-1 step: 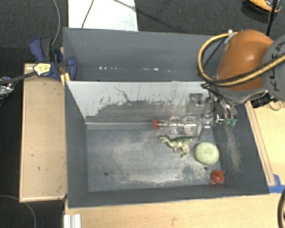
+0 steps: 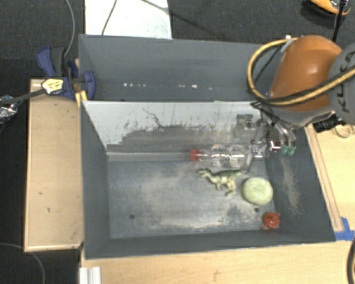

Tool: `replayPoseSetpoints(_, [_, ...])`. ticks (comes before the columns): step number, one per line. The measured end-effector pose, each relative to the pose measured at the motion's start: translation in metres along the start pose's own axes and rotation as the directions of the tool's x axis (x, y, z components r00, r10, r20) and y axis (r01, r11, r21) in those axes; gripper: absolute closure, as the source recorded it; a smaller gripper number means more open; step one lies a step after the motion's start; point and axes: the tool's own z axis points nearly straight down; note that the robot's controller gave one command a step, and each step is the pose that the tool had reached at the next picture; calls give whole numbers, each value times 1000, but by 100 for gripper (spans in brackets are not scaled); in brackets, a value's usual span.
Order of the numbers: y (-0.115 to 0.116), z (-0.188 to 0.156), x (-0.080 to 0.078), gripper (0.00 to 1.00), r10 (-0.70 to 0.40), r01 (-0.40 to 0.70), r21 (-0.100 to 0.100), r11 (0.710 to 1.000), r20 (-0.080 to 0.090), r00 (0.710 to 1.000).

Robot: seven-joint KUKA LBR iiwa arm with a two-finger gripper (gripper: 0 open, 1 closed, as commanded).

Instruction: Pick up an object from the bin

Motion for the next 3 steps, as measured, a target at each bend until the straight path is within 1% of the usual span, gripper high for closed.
replayPoseSetpoints(1, [-49,65,38,0,-90,90,0,996,0,996])
replayPoseSetpoints(2, [-89,67,73,0,-107,107,-2,994,-3,994])
replayPoseSetpoints(3, [-96,49,74,0,-73,73,1,997,6,997])
